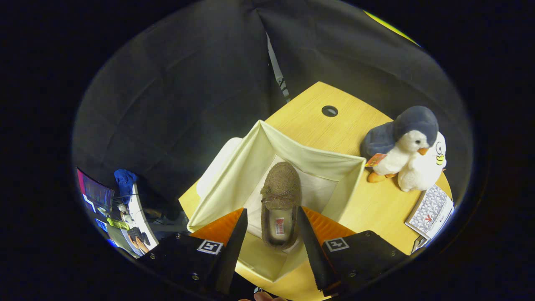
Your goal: Open the storage box then place both shoes into the box .Put the left shoe in first, then the right shoe, with the right side of both shoes facing outward in a uniform manner.
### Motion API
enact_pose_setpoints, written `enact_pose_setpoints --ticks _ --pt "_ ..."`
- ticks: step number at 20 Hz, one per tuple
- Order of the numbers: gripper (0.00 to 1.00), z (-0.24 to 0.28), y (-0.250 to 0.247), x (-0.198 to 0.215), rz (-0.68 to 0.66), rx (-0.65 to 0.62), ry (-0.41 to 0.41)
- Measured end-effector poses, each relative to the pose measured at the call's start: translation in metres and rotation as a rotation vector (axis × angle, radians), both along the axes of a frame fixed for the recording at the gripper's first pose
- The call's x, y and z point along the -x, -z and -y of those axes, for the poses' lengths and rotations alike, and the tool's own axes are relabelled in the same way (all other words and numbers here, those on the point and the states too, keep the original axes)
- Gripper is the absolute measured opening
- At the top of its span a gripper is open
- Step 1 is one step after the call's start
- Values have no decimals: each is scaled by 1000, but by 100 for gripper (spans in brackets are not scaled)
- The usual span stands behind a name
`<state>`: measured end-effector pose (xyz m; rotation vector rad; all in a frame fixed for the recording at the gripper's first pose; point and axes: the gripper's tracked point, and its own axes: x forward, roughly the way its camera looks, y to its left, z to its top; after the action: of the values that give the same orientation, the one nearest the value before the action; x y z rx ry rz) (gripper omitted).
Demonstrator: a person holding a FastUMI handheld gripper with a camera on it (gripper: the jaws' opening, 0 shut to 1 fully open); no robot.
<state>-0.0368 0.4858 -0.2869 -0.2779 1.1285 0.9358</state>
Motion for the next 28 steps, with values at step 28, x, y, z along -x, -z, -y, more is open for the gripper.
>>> enact_pose_setpoints --ticks 28 --pt "74 417 32 -6 172 16 621"
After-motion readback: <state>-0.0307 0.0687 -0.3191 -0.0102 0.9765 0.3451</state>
